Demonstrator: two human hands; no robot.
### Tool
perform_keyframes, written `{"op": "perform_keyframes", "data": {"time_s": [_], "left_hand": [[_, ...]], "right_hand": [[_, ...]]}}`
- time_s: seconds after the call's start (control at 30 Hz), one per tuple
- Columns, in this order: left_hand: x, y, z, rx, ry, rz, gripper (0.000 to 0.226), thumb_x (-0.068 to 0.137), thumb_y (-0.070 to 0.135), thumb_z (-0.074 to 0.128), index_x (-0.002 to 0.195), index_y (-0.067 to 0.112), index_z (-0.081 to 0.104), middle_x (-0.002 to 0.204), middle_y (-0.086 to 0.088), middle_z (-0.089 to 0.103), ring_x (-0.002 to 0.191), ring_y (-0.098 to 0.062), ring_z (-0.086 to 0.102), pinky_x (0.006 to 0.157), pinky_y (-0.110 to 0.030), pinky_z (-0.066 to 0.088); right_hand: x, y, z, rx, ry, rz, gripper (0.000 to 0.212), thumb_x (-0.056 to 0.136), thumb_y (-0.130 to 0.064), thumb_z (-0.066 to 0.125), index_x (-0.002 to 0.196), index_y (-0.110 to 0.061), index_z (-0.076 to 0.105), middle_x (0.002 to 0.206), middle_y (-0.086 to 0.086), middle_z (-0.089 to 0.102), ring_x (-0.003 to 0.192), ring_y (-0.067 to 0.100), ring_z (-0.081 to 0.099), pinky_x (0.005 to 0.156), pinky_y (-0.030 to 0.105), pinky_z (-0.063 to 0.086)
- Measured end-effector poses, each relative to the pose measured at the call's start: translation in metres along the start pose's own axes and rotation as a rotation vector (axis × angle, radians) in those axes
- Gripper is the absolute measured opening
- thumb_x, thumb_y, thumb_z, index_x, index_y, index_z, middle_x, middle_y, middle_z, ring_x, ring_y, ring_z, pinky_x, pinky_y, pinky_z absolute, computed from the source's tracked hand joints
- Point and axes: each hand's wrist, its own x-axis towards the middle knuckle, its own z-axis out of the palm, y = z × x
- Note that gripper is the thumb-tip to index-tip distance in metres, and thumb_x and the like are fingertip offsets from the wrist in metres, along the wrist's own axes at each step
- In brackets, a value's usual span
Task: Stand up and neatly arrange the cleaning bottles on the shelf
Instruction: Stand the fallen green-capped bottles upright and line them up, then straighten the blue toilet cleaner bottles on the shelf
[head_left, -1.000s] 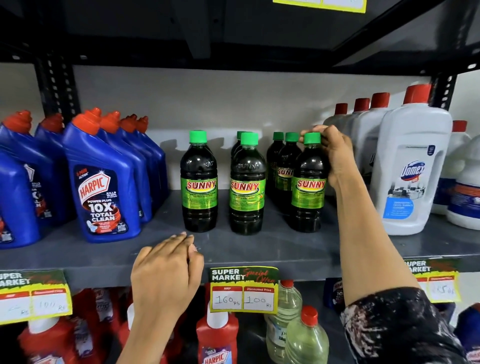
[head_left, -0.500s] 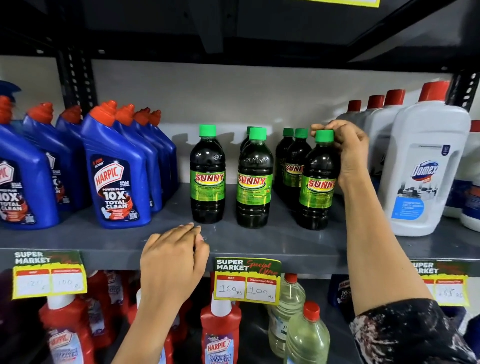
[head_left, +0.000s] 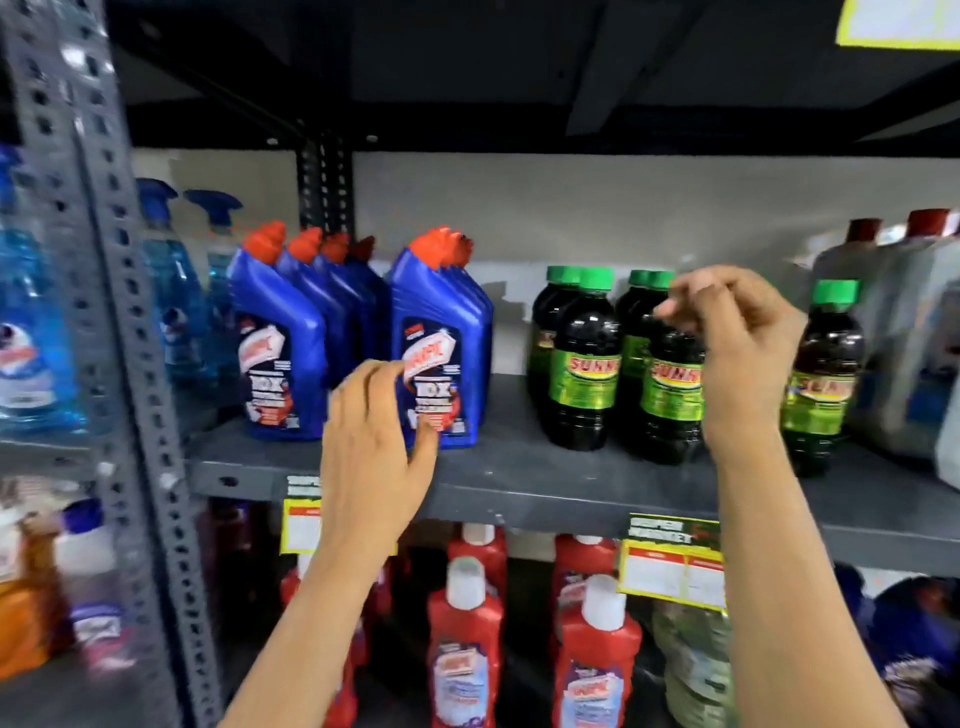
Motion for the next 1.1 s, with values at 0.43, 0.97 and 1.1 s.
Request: {"op": "perform_keyframes", "data": {"time_s": [0.43, 0.97, 1.1], "left_hand": [[0.043, -0.112, -0.024, 0.009, -0.286, -0.434, 0.138, 0.063, 0.044, 0.081, 0.145, 0.01, -0.024, 0.155, -0.022, 0.009, 0.126, -0.043, 0.044, 0.094, -0.05, 0.044], [0.041, -0.125, -0.015, 0.025, -0.24, -0.439, 0.137, 0.062, 0.046, 0.078, 0.144, 0.013, -0.027, 0.133, -0.02, 0.04, 0.094, -0.038, 0.06, 0.062, -0.035, 0.04], [0.041, -0.125, -0.012, 0.022, -0.245, -0.443, 0.137, 0.062, 0.047, 0.079, 0.145, 0.014, -0.026, 0.136, -0.019, 0.039, 0.095, -0.039, 0.06, 0.063, -0.036, 0.041]], "right_hand": [[-0.122, 0.039, 0.152, -0.747, -0.347, 0.53, 0.124, 0.06, -0.04, 0.084, 0.147, -0.024, -0.003, 0.137, 0.017, 0.045, 0.118, 0.037, 0.053, 0.096, 0.048, 0.046], [-0.135, 0.044, 0.185, -1.18, -0.179, 0.523, 0.123, 0.057, -0.06, 0.073, 0.145, -0.018, -0.003, 0.12, 0.019, 0.052, 0.095, 0.039, 0.062, 0.073, 0.045, 0.05], [-0.135, 0.043, 0.183, -1.175, -0.173, 0.528, 0.122, 0.057, -0.059, 0.074, 0.145, -0.02, -0.001, 0.121, 0.018, 0.052, 0.096, 0.039, 0.062, 0.073, 0.045, 0.051]]}}
